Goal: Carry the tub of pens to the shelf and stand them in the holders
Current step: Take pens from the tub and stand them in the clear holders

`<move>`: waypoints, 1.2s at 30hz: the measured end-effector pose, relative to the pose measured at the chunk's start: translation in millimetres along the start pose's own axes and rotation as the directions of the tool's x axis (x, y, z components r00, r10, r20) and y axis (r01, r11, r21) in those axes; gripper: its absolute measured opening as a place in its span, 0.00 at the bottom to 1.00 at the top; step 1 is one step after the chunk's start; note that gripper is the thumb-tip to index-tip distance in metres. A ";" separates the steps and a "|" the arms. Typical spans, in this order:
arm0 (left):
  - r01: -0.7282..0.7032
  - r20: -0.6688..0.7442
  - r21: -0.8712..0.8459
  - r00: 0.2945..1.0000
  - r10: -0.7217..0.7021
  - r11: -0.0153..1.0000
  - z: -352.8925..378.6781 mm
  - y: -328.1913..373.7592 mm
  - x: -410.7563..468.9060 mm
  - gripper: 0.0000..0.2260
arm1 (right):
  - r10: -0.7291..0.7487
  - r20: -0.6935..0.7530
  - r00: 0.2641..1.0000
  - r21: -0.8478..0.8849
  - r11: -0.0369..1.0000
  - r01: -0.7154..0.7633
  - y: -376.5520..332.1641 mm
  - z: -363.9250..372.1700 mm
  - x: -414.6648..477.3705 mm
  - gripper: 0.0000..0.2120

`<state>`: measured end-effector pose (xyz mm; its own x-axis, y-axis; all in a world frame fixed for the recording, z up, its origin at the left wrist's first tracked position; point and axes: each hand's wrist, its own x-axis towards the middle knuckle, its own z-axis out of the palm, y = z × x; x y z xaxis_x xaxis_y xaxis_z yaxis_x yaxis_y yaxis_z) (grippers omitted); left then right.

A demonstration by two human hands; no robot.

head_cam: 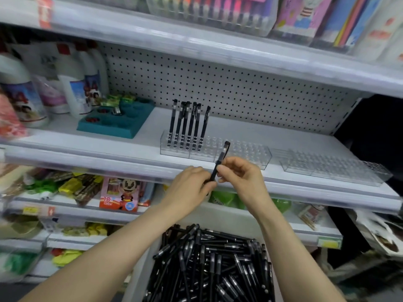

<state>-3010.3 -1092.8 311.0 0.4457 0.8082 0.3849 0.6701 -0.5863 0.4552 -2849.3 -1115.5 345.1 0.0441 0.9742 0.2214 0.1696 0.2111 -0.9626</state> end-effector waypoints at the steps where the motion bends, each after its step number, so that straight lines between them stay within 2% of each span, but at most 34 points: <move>1: -0.022 -0.002 0.017 1.000 0.022 1.000 -2.7 -2.1 2.1 0.08 | -0.009 -0.001 1.000 -0.013 1.000 0.008 -2.3 0.7 1.8 0.04; 3: -0.078 -0.034 0.080 0.996 0.081 0.994 -9.0 -8.2 5.9 0.08 | -0.056 -0.031 0.998 -0.022 0.998 0.056 -11.0 -0.9 8.8 0.03; 5: -0.106 -0.099 0.201 0.987 0.128 0.974 -17.1 -15.7 11.4 0.12 | -0.115 -0.092 0.989 -0.035 0.993 0.112 -23.0 -7.2 19.7 0.03; 9: -0.079 -0.221 0.382 0.960 0.174 0.921 -38.0 -32.1 30.2 0.17 | -0.205 -0.237 0.950 -0.084 0.978 0.191 -46.9 -21.4 49.5 0.01; 12: -0.056 -0.231 0.454 0.956 0.178 0.889 -41.3 -48.1 42.6 0.19 | -0.241 -0.303 0.922 -0.123 0.969 0.213 -56.2 -22.4 75.9 0.04; 16: -0.056 -0.220 0.480 0.958 0.182 0.875 -30.3 -61.2 45.3 0.19 | -0.253 -0.259 0.932 -0.245 0.951 0.190 -49.5 -7.5 103.5 0.01; 19: -0.037 -0.254 0.464 0.952 0.173 0.885 -25.3 -63.7 46.8 0.22 | -0.255 -0.213 0.943 -0.311 0.933 0.182 -34.5 4.3 117.3 0.04; 25: -0.024 -0.281 0.458 0.945 0.170 0.888 -21.9 -64.8 46.3 0.24 | -0.227 -0.131 0.965 -0.495 0.858 0.135 0.1 19.2 123.6 0.02; 32: -0.015 -0.257 0.461 0.955 0.150 0.887 -20.7 -66.5 45.3 0.26 | -0.227 -0.130 0.965 -0.562 0.819 0.117 2.7 23.8 120.7 0.06; 36: -0.009 -0.234 0.444 0.964 0.125 0.896 -24.2 -57.5 34.8 0.27 | -0.252 -0.119 0.960 -0.599 0.790 0.133 -6.5 16.9 98.1 0.13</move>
<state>-3047.7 -1032.3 317.6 0.3744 0.6929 0.6161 0.8600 -0.5080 0.0486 -2862.8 -1019.9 370.4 0.1165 0.8730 0.4736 0.7292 0.2485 -0.6376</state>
